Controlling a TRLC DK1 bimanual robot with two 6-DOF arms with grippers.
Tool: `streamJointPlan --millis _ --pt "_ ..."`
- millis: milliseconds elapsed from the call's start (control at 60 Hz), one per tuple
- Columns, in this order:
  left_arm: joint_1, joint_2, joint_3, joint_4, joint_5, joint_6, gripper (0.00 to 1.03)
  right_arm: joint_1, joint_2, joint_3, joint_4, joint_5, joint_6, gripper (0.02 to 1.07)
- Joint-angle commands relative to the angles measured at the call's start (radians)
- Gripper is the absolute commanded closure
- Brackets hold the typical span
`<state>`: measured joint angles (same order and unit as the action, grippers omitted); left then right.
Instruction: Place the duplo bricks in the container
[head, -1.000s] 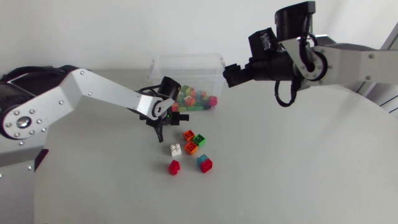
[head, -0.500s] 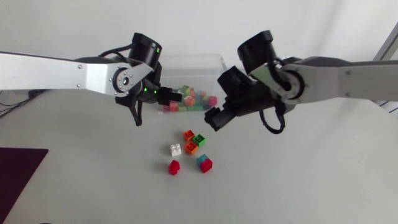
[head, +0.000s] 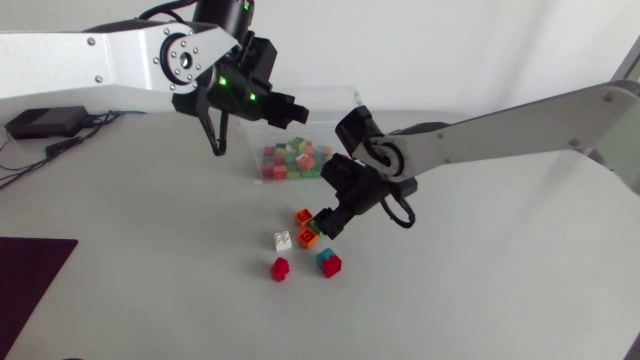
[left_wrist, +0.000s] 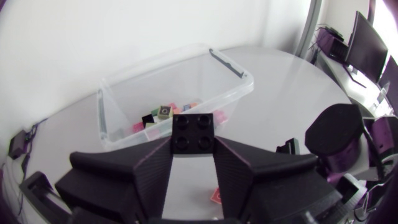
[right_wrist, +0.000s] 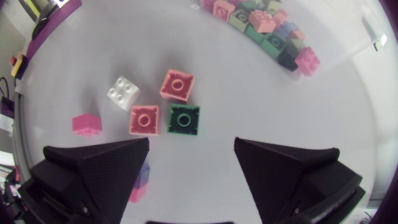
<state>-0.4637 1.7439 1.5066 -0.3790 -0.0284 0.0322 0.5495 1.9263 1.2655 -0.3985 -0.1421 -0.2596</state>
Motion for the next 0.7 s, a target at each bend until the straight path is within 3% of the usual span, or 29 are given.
streamJointPlan --millis 0,383,683 --pt "0.016 0.048 0.058 -0.024 0.022 0.043 0.69 0.015 0.051 0.043 -0.025 0.012 -0.017 0.1" --pt "0.063 0.177 0.256 -0.081 0.09 0.072 0.69 0.017 0.146 0.123 -0.045 0.029 -0.023 0.1" --pt "0.069 0.203 0.294 -0.084 0.093 0.074 0.69 0.006 0.152 0.146 -0.057 0.027 -0.027 0.12"
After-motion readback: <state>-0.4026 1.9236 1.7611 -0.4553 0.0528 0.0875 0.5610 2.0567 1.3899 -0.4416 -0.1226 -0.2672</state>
